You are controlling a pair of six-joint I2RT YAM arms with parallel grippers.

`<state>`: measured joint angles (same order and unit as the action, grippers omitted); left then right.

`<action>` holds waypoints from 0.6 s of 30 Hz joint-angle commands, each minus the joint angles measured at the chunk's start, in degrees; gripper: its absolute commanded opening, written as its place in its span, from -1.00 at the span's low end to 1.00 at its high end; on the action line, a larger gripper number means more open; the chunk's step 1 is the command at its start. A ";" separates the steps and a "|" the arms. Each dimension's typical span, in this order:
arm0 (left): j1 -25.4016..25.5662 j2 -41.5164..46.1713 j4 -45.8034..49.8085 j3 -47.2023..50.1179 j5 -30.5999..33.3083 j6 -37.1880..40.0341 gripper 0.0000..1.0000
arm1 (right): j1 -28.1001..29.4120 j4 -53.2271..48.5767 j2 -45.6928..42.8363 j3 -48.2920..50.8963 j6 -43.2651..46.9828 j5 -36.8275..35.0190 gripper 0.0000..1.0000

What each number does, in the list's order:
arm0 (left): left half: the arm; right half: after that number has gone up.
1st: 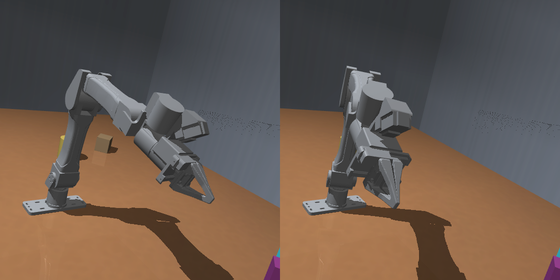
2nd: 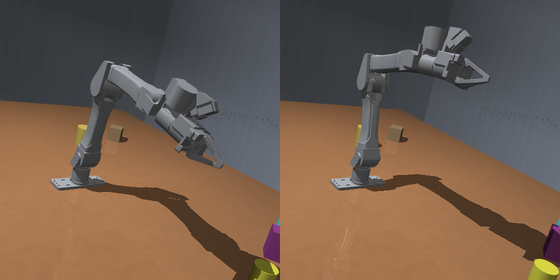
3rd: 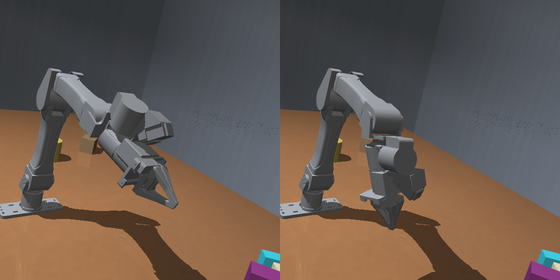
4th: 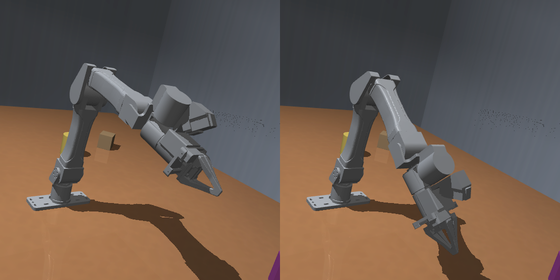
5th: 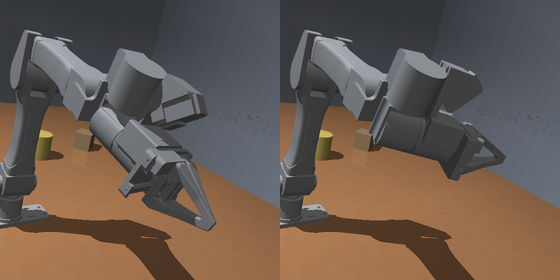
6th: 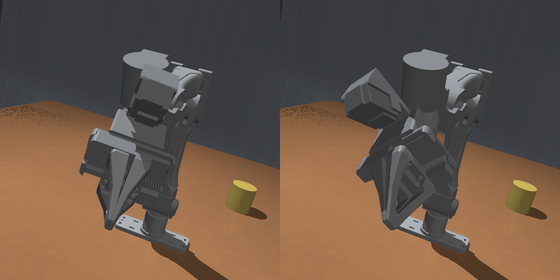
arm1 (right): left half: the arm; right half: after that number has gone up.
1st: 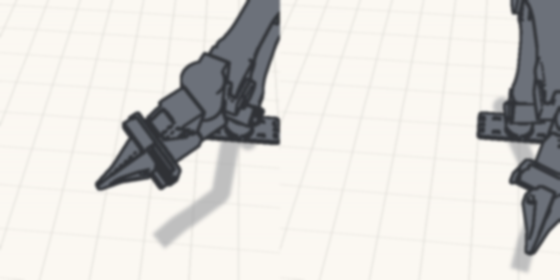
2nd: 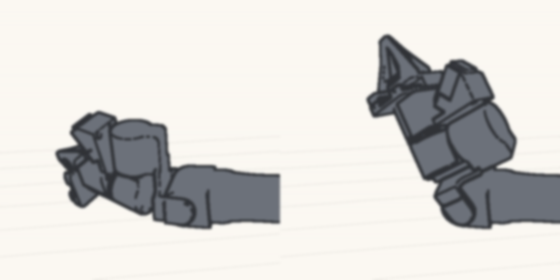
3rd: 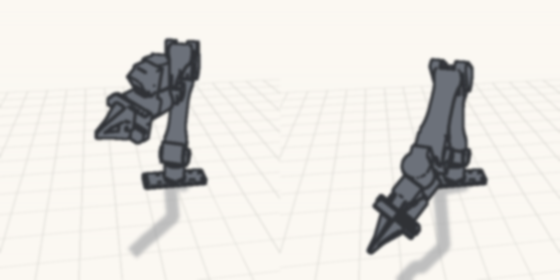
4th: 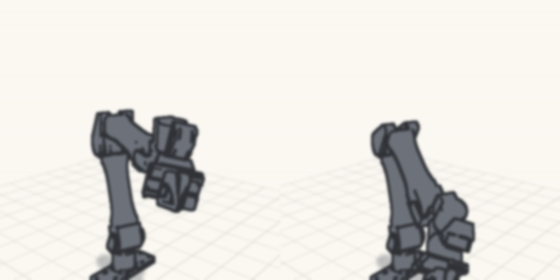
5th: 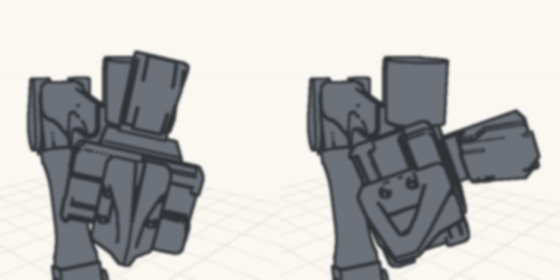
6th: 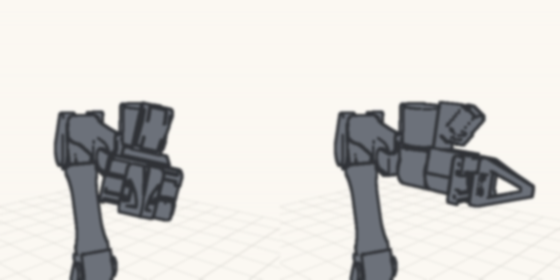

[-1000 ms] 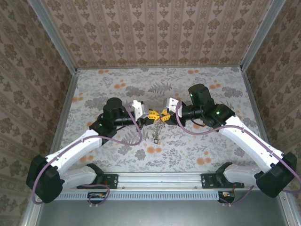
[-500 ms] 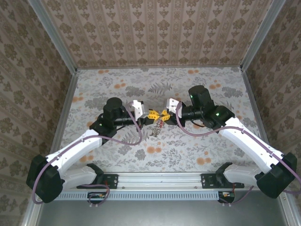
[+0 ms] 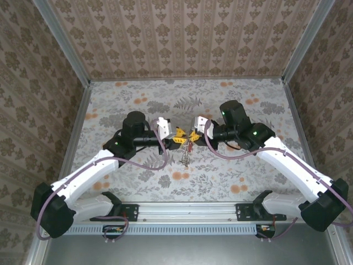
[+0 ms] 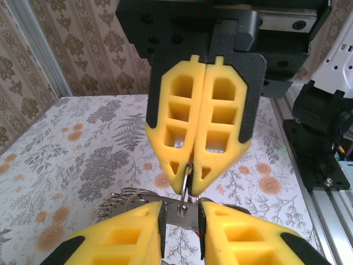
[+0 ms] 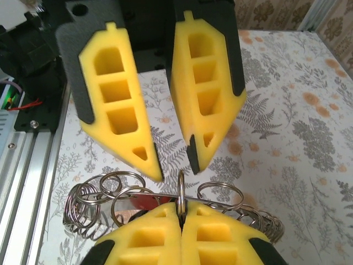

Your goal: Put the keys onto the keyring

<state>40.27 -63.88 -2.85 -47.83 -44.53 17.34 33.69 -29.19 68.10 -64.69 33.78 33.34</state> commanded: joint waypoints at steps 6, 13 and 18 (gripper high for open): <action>0.27 -2.80 9.65 -5.03 0.01 3.94 -0.47 | 1.86 -5.57 1.90 -4.84 2.61 -3.15 -1.00; 0.29 -4.85 9.39 -6.82 0.16 1.92 -0.46 | 2.51 -4.99 2.30 -4.92 2.37 -3.70 -1.00; 0.22 -5.24 9.63 -8.66 -0.36 1.48 -0.61 | 2.87 -4.85 2.05 -4.57 2.30 -4.69 -1.00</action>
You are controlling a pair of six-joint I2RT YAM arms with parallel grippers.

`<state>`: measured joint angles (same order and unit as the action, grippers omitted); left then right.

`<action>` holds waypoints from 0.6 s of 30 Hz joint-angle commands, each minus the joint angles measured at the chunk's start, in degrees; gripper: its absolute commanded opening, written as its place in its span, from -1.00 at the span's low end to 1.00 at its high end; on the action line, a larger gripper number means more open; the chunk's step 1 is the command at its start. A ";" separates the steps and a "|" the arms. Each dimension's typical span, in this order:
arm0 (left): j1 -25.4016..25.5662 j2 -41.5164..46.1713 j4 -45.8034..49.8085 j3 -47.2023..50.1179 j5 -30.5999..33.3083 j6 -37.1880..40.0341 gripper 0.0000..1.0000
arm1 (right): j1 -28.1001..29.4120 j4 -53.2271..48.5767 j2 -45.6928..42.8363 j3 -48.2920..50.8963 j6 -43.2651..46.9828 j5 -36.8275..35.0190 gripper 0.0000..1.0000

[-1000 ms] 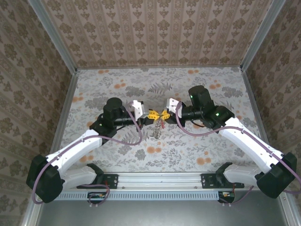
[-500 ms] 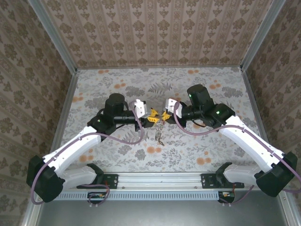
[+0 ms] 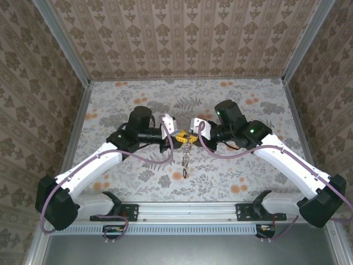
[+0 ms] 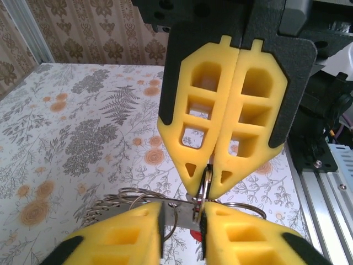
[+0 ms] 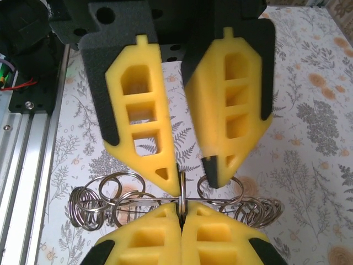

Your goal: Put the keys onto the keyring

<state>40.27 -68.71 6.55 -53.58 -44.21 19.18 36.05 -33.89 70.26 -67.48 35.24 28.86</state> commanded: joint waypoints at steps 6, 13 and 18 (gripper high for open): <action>0.11 -1.16 2.93 -5.27 -5.11 2.32 -1.00 | 0.18 5.63 -2.64 1.06 -1.46 0.17 -1.00; -2.00 1.85 -15.22 1.39 -10.59 -9.20 -1.00 | -4.37 15.93 -8.70 8.22 -9.26 7.53 -0.64; -2.13 2.09 -22.01 3.16 -12.04 -13.00 -1.00 | -4.68 16.84 -9.57 9.08 -10.93 9.24 -0.50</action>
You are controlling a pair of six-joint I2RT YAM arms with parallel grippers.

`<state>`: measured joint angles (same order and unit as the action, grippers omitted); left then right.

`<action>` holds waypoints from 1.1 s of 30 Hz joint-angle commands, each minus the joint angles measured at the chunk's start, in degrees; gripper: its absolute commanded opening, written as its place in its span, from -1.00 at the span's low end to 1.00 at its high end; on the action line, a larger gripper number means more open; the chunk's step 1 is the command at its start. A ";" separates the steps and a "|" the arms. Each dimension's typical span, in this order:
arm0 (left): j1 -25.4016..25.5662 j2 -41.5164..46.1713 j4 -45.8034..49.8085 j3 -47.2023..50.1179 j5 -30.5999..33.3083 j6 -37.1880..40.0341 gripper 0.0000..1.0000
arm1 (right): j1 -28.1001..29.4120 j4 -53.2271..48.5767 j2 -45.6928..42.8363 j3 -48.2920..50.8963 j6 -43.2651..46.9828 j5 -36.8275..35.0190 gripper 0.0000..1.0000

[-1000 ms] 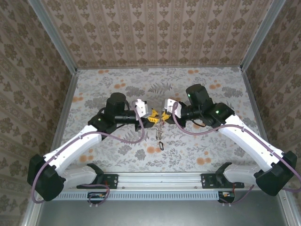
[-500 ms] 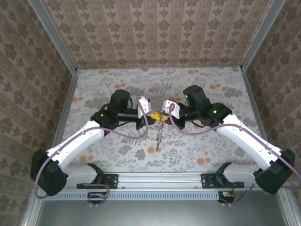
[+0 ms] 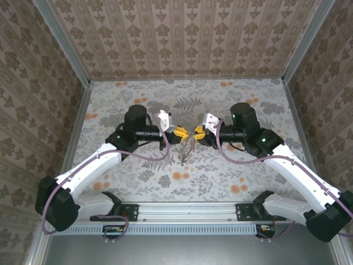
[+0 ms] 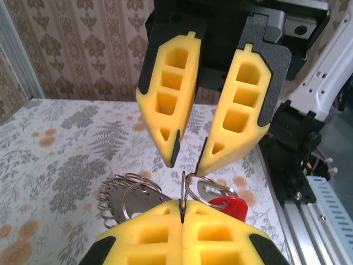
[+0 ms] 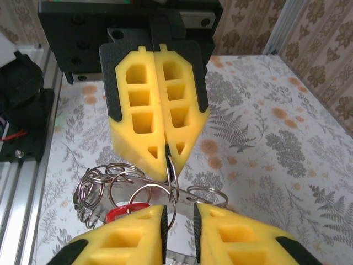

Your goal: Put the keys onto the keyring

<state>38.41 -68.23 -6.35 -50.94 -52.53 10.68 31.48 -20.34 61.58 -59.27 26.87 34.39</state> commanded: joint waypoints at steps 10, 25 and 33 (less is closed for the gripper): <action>-0.03 0.97 -17.33 3.23 -4.40 -9.50 -1.00 | -0.11 4.75 0.27 0.71 -3.65 4.72 -0.64; 0.79 0.55 -25.99 6.38 -3.15 -11.73 -1.00 | -0.15 5.83 2.27 1.03 -5.82 4.97 -0.95; 0.09 4.21 1.55 1.43 0.34 3.01 -0.50 | -0.11 -2.65 2.56 -2.54 -0.10 3.53 -1.00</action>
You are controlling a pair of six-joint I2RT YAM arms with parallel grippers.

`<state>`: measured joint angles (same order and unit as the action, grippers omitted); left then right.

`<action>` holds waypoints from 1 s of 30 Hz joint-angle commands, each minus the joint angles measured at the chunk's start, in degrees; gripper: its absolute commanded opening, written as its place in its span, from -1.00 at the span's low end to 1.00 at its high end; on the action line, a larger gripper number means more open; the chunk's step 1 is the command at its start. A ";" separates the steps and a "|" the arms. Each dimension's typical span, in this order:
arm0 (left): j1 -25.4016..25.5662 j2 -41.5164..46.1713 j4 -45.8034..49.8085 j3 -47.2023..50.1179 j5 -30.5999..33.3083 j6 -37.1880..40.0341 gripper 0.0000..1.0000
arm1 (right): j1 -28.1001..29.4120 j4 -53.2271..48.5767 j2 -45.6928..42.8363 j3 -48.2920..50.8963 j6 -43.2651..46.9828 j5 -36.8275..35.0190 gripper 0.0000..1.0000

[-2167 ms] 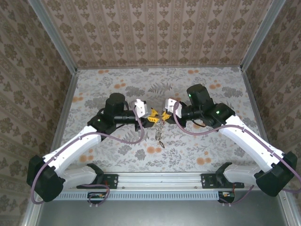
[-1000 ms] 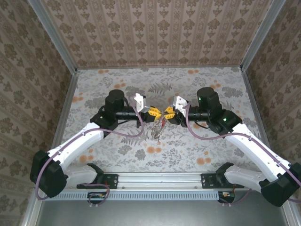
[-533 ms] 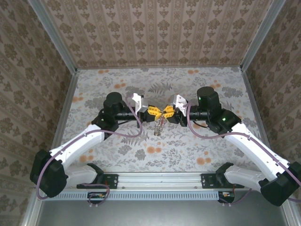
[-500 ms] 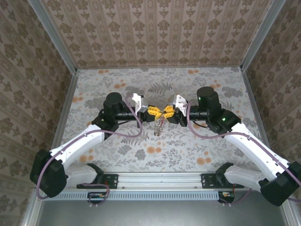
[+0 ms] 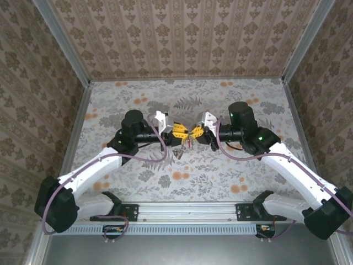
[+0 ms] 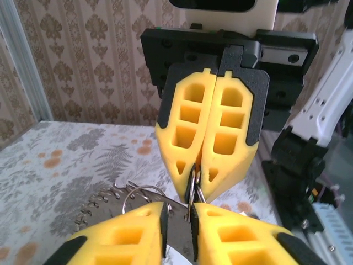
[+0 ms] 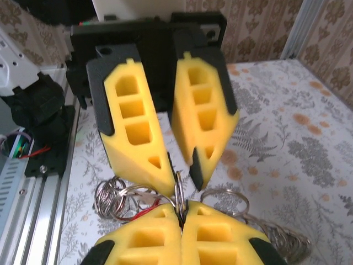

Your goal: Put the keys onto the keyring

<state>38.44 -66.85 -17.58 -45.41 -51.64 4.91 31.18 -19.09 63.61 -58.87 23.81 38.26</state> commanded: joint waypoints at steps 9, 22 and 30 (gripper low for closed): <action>-0.91 -0.80 41.10 -14.77 0.72 21.81 -0.40 | 1.92 -10.58 2.11 -6.82 8.48 -3.68 -1.00; -0.05 -2.71 34.81 -16.12 3.10 17.35 -0.29 | 3.54 -9.26 3.71 -7.25 8.54 -4.24 -1.00; 2.54 -4.25 36.04 -17.37 4.79 20.09 -0.38 | 3.81 -8.33 3.27 -6.71 7.77 -3.89 -1.00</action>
<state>40.16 -70.70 17.65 -60.71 -47.51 23.18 34.57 -28.82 67.61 -64.05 31.53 33.78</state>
